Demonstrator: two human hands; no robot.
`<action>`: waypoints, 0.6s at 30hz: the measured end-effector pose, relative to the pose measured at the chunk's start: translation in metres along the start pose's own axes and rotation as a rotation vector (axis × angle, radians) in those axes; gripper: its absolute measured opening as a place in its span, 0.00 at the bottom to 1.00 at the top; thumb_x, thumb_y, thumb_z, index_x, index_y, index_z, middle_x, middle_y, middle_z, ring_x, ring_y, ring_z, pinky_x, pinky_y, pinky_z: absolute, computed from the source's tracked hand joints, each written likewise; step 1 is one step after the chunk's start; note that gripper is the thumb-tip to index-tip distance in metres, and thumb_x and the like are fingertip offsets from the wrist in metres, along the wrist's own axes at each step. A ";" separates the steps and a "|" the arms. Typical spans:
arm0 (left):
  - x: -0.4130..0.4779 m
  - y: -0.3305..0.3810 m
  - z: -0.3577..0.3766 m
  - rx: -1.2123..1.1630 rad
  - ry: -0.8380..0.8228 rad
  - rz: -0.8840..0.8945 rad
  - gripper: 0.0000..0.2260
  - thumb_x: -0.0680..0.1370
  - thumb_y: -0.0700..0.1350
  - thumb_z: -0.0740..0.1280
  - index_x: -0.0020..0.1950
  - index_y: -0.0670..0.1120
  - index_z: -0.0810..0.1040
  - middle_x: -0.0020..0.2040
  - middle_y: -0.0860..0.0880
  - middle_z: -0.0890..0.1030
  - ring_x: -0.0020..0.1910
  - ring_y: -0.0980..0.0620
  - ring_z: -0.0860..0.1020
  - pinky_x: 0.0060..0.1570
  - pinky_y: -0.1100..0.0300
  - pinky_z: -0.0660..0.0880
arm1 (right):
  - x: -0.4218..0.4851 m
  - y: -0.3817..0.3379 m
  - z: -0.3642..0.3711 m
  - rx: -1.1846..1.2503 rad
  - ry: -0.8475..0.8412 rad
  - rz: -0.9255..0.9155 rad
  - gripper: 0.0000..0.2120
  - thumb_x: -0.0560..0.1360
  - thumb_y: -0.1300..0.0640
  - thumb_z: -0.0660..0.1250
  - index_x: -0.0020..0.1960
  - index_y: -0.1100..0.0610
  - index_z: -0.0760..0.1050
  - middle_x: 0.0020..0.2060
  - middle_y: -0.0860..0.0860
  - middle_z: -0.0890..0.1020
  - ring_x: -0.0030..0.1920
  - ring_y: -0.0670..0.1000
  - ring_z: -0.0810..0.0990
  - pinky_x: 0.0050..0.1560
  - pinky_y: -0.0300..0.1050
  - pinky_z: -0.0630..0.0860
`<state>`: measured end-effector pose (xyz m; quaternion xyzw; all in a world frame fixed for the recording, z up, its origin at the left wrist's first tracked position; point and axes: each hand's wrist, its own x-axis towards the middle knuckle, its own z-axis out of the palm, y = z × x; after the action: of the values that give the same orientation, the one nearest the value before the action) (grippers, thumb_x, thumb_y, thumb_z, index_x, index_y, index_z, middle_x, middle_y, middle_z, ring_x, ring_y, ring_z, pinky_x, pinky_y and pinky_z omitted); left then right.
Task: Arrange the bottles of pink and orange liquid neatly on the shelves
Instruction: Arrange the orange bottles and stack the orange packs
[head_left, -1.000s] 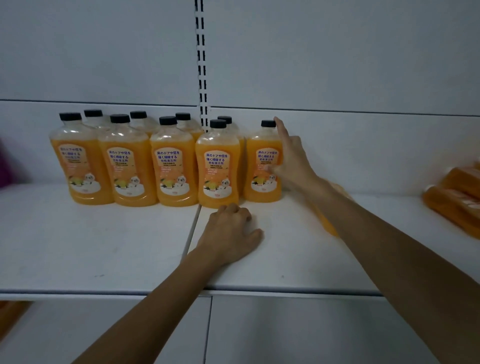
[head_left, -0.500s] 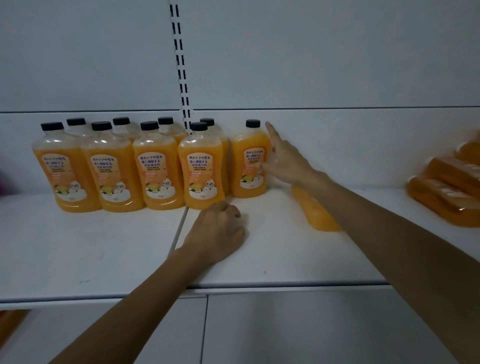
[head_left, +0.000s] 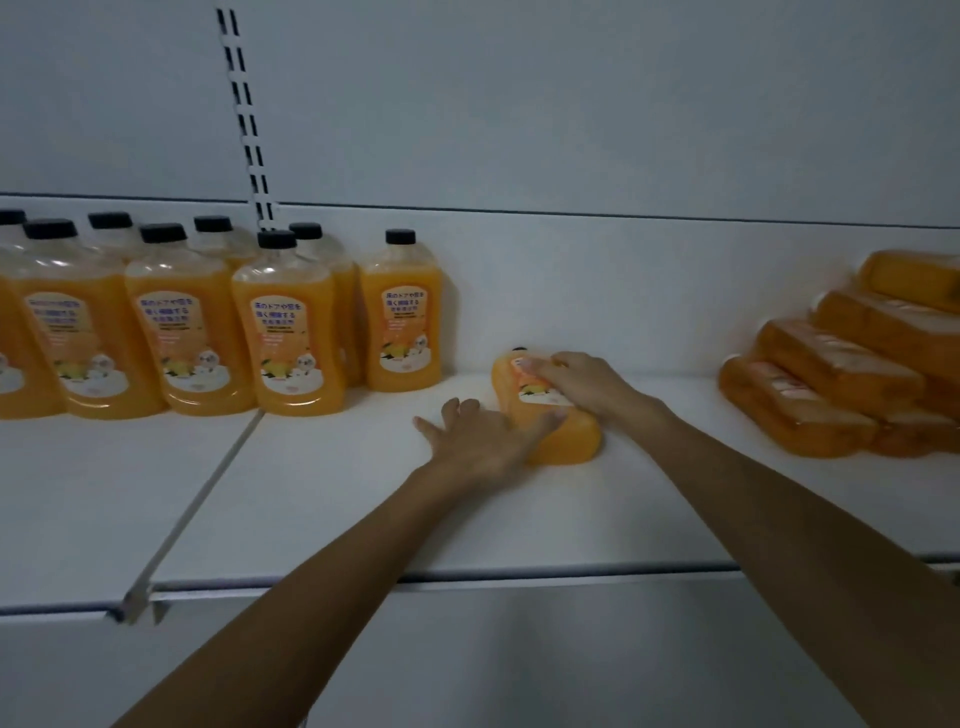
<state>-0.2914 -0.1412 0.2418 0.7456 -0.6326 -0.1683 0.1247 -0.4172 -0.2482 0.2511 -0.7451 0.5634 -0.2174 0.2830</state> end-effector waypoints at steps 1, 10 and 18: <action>0.002 0.004 0.002 -0.006 0.015 -0.022 0.37 0.74 0.70 0.47 0.69 0.44 0.70 0.72 0.42 0.64 0.74 0.42 0.55 0.70 0.35 0.42 | 0.001 0.000 0.000 0.015 0.015 -0.008 0.26 0.74 0.35 0.60 0.57 0.56 0.76 0.52 0.53 0.80 0.49 0.52 0.78 0.48 0.45 0.73; -0.008 -0.025 -0.012 -0.568 0.090 0.224 0.27 0.69 0.54 0.73 0.66 0.51 0.72 0.61 0.51 0.78 0.56 0.53 0.76 0.61 0.56 0.72 | -0.017 -0.030 -0.008 0.384 0.191 -0.313 0.34 0.69 0.46 0.73 0.70 0.48 0.62 0.62 0.53 0.72 0.55 0.52 0.78 0.46 0.42 0.80; -0.027 -0.089 -0.025 -0.293 0.367 0.310 0.38 0.68 0.51 0.76 0.72 0.50 0.59 0.66 0.51 0.73 0.63 0.49 0.74 0.61 0.50 0.74 | -0.054 -0.076 0.019 0.184 0.152 -0.630 0.41 0.67 0.53 0.76 0.73 0.49 0.59 0.64 0.47 0.70 0.60 0.45 0.73 0.50 0.36 0.76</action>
<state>-0.2049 -0.1007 0.2319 0.6319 -0.6749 -0.0991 0.3680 -0.3651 -0.1769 0.2875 -0.8357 0.3029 -0.3991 0.2250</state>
